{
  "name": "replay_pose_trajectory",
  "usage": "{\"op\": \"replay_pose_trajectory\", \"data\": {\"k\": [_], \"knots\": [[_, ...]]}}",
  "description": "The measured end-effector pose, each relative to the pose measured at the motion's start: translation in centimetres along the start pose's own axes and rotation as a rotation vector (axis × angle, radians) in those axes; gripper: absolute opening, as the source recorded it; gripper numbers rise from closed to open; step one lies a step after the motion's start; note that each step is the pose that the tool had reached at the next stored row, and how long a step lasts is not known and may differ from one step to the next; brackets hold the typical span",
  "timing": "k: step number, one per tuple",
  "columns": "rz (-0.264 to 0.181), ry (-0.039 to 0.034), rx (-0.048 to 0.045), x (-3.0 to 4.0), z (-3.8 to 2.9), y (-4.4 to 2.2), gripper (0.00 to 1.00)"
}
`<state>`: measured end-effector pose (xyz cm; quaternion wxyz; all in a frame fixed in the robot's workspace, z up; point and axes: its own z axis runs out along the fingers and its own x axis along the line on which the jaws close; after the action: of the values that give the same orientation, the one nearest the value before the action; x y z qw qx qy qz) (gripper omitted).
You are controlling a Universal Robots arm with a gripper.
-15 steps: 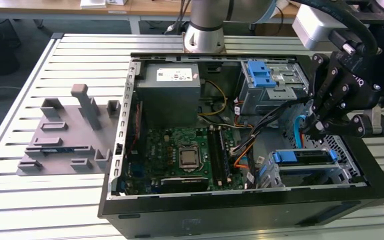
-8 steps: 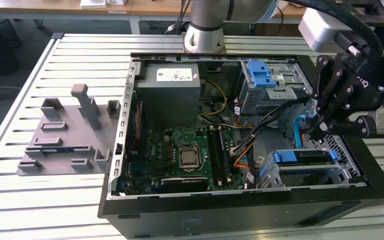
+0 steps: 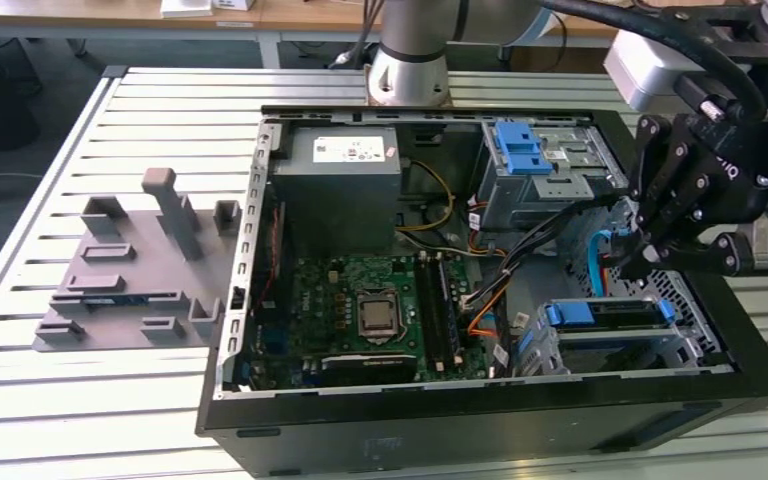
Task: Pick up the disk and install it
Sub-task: 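Insert the first disk wire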
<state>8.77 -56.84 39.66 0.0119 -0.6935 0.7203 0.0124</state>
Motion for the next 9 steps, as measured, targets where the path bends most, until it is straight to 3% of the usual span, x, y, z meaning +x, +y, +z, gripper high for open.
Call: {"op": "replay_pose_trajectory", "data": {"k": [9], "knots": [[0.000,0.0003,0.0000,0.00,0.24,-0.05,0.11]]}}
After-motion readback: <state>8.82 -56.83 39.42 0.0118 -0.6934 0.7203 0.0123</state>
